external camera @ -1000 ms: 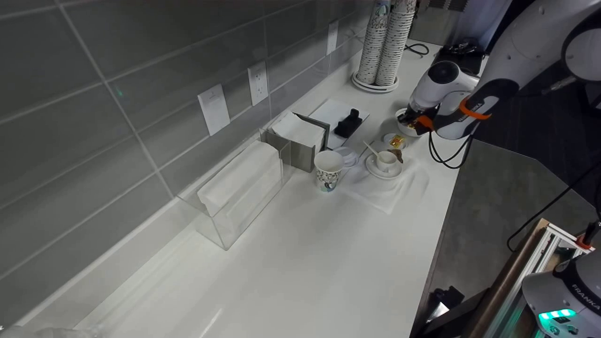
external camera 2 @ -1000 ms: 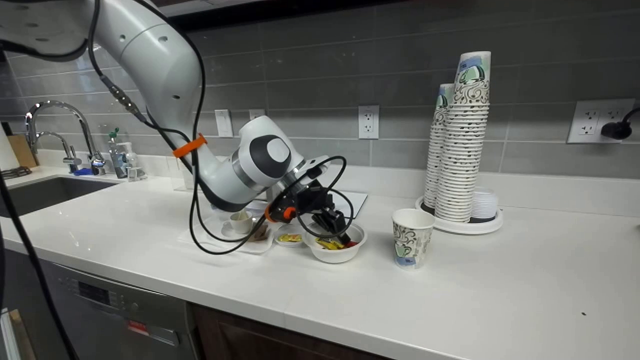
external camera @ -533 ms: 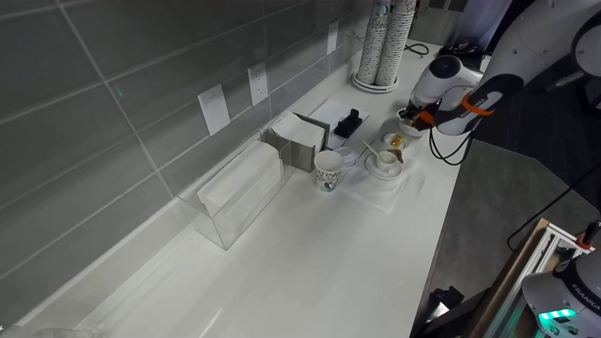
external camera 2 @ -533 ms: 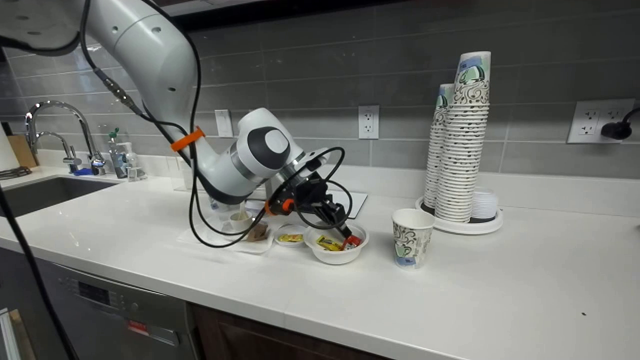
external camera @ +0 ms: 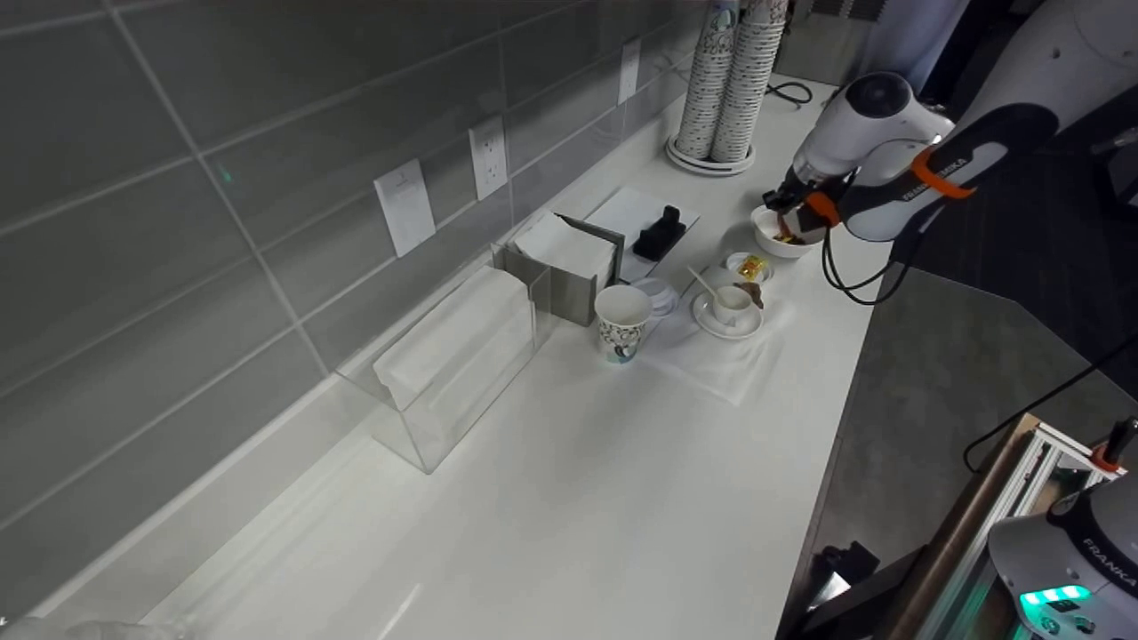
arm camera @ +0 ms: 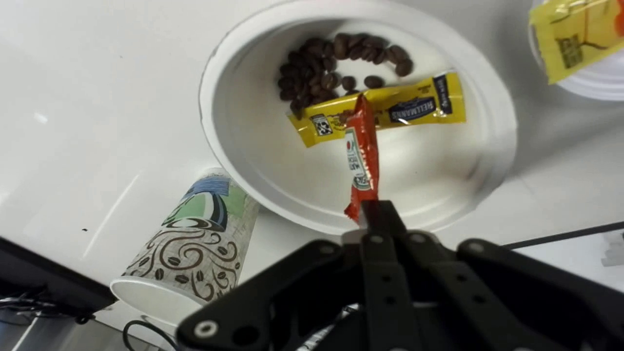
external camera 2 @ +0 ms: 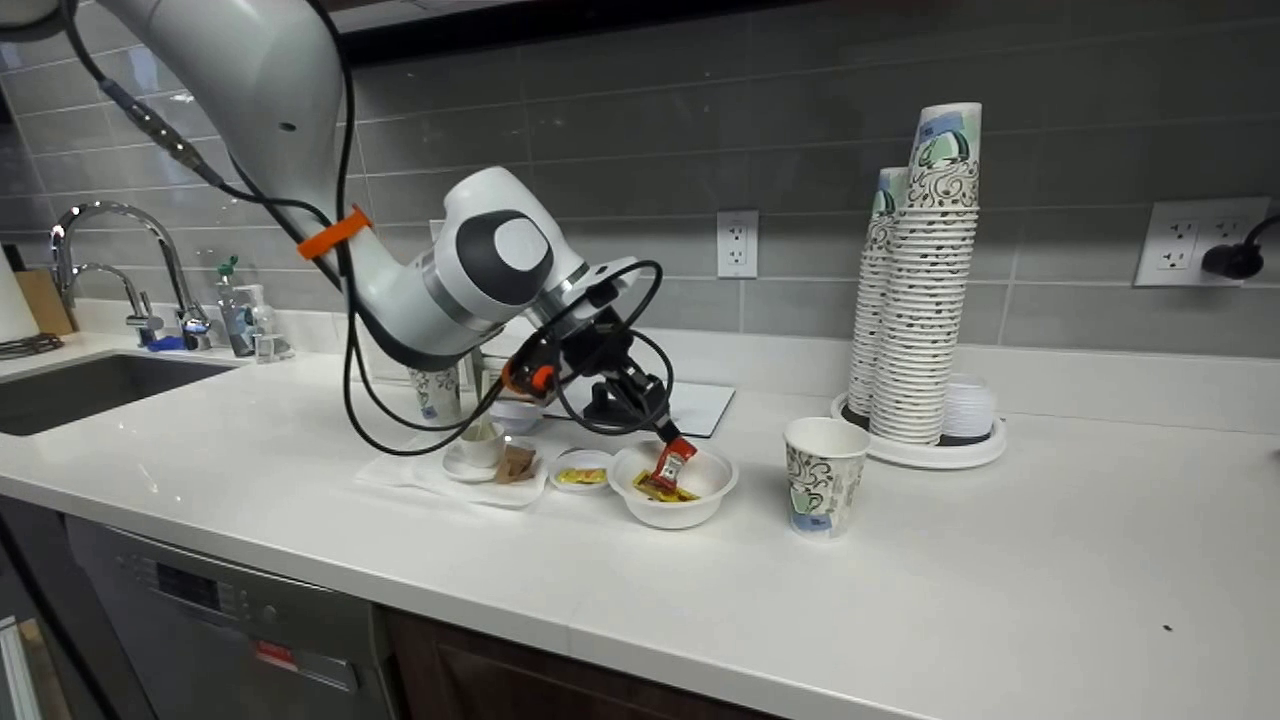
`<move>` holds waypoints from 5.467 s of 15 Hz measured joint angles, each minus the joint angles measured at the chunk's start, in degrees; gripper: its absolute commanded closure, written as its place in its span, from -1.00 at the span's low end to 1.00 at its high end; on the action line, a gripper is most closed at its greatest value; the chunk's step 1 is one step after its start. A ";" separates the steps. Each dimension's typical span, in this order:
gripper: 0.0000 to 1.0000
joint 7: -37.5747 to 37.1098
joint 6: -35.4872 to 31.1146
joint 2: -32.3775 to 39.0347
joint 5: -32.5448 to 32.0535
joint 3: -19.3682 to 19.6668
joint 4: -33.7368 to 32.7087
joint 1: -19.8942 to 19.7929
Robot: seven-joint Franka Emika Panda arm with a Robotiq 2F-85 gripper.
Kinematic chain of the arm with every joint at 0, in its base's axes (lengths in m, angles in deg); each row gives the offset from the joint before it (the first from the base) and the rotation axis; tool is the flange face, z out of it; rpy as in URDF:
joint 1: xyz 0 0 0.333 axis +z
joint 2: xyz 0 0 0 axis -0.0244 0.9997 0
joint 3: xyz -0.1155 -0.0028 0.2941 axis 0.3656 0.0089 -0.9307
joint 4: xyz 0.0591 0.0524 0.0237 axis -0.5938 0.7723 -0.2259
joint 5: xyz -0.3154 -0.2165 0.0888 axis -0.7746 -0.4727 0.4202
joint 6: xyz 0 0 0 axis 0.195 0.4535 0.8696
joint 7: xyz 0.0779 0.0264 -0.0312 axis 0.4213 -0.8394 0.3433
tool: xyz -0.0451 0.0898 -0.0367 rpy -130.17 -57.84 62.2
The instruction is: Remove the sauce packets from the bowl, then place them on the counter
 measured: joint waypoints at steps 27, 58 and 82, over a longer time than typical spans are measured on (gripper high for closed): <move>1.00 30.36 7.68 -16.96 50.33 -37.48 7.47 -30.32; -1.00 14.19 25.28 -7.56 40.41 -24.09 -5.33 -19.24; 0.71 -7.25 31.84 7.43 50.96 -23.92 -19.92 -24.26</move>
